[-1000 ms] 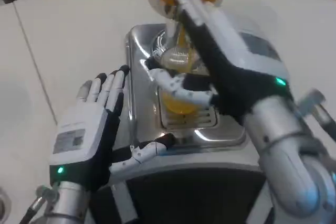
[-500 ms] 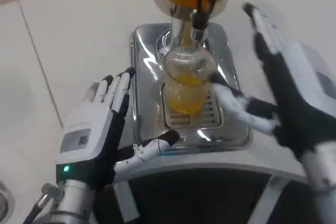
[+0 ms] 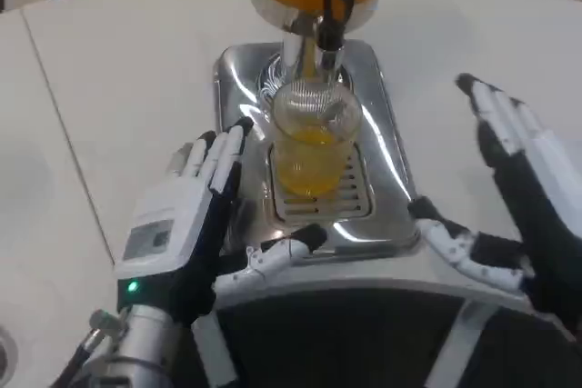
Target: Grasp the cup under the faucet to collect the drink, then remove the cup.
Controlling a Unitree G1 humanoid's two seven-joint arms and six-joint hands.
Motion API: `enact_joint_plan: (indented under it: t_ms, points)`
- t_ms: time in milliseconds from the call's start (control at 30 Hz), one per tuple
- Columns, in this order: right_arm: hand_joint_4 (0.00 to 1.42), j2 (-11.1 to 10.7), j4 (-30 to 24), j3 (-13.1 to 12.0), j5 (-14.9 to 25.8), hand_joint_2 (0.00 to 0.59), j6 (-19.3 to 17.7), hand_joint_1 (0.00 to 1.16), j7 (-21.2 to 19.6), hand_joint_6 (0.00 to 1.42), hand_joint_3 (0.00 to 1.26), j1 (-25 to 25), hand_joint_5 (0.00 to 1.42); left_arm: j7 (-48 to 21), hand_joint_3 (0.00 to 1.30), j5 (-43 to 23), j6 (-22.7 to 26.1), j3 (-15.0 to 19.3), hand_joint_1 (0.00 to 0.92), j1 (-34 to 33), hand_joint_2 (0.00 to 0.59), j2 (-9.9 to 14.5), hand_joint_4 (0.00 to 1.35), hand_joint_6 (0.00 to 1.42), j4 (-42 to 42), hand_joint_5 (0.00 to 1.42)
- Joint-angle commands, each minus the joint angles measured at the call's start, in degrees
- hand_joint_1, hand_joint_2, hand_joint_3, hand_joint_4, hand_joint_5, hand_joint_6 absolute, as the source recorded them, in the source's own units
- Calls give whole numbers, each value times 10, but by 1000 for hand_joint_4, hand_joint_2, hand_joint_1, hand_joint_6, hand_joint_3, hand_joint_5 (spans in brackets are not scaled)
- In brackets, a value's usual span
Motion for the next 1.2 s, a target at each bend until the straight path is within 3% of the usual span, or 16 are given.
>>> enact_joint_plan:
  t_ms: [33,200,400,567,733,933,1200]
  points:
    - [0,8,-18,1,-3,414,8,656,43,62,0,-22,0,5,0,-32,20,10,0,-25,57,-26,0,0,31,0]
    - [0,-3,-32,-10,13,398,-1,646,70,65,0,-4,0,15,0,-50,28,14,58,-49,43,-41,0,0,58,0]
    - [0,-16,-39,-18,38,375,-27,645,58,74,0,63,0,31,0,-60,17,8,147,-72,40,-51,0,0,88,0]
    - [0,-33,-36,-26,65,367,-75,649,17,78,0,131,0,38,0,-57,12,-7,197,-86,39,-60,0,0,103,0]
    - [0,-58,-23,-31,33,365,-132,669,-27,66,0,171,0,48,0,-58,7,-18,203,-104,39,-65,0,0,127,0]
    - [0,-47,-4,-21,28,365,-129,675,-22,65,0,173,0,58,0,-59,-2,-24,203,-120,39,-72,0,0,149,0]
    - [0,-27,-2,-3,0,364,-117,679,-1,65,0,157,0,93,0,-62,6,-24,201,-178,35,-97,0,0,229,0]
